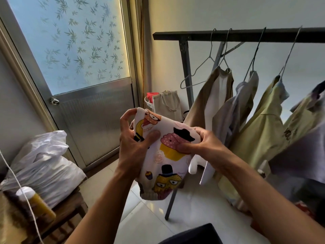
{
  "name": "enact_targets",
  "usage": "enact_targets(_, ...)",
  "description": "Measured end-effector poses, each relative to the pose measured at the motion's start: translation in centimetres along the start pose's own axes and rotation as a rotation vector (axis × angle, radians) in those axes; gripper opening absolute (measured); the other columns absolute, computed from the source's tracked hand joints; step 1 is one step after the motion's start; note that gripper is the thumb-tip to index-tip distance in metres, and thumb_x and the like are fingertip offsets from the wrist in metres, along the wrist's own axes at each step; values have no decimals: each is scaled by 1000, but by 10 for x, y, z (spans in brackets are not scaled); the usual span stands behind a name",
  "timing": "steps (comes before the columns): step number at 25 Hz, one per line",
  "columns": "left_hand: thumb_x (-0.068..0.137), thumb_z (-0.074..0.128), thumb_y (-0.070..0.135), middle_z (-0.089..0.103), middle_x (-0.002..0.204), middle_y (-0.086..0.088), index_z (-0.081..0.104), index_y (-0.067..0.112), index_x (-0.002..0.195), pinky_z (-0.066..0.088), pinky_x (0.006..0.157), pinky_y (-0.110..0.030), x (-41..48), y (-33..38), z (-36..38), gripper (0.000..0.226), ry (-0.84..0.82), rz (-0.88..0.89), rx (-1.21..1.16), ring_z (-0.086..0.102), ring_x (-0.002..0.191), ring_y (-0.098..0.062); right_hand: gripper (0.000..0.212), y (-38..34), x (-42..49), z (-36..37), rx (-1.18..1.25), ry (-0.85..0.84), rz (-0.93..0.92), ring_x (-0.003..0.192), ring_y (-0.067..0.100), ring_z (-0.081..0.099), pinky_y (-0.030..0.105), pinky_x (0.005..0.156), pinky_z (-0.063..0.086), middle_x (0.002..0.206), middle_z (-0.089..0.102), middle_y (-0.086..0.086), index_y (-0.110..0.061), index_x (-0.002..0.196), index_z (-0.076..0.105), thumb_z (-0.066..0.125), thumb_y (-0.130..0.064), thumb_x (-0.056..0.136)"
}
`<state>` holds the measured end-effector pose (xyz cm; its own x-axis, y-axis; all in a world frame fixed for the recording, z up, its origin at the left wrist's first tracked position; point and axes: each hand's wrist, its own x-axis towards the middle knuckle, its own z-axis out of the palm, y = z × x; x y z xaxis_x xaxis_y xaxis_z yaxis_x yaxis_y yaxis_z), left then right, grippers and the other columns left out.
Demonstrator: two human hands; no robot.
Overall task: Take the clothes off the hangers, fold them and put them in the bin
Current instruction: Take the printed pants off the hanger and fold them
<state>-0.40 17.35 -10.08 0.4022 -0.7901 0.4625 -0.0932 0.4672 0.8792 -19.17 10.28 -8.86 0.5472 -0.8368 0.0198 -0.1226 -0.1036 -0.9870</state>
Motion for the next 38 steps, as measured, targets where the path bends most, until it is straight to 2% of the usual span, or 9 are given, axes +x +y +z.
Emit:
enact_targets(3,68,73,17,67,96,-5,33,31,128,60,60,-35,-7,2,5,73,12,-42,-37,73,77,-25,48,5,-11,-11,-98,59,-89,82,18,68,17,60,54,98,67,9,-7,109,64,84,-24,69)
enact_targets(7,72,70,16,71,87,-4,34,28,130,59,57,-32,-17,-1,21,69,34,-85,-95,73,71,-26,55,25,-17,-20,91,65,-192,87,22,71,30,70,59,97,73,10,-16,108,67,74,-42,60)
enact_targets(11,72,72,34,63,116,-17,33,26,138,59,63,-34,-19,-17,25,77,46,-287,-11,72,86,-26,51,45,-14,-15,162,181,-192,92,21,71,37,78,58,98,75,5,-20,110,68,67,-44,66)
enact_targets(15,59,74,69,30,149,5,17,37,147,48,91,-35,-39,-48,15,110,-30,-460,313,38,132,-17,50,72,3,-9,39,327,-90,90,16,71,46,82,58,96,74,0,-20,110,67,68,-50,69)
enact_targets(19,43,86,65,36,147,4,13,50,145,58,84,-40,-54,-91,0,127,-178,-549,204,58,119,-20,24,87,26,11,256,281,12,84,26,72,37,73,59,92,75,12,-10,109,67,63,-25,90)
enact_targets(23,44,91,55,62,125,-12,30,29,144,57,81,-35,-49,-126,-40,121,-257,-682,-173,66,108,-28,34,105,57,37,463,166,196,84,31,70,38,75,57,96,72,22,-3,107,67,60,-31,89)
enact_targets(30,41,84,71,72,101,-6,58,7,120,53,71,-29,-46,-179,-83,105,-367,-838,-49,68,89,-20,42,171,91,53,596,55,314,90,37,67,45,79,57,104,67,28,1,115,63,60,-28,85)
enact_targets(35,51,82,46,76,92,-4,69,17,105,57,68,-39,-55,-233,-70,63,-205,-945,99,72,84,-24,65,240,115,58,537,103,371,89,36,68,45,79,58,108,68,27,7,123,55,71,-33,74)
enact_targets(38,71,82,19,77,90,-9,72,10,99,58,70,-42,-72,-286,-65,32,-4,-1012,120,74,82,-25,78,296,119,58,607,-117,469,112,40,62,52,96,50,122,64,24,-3,126,59,77,-52,69)
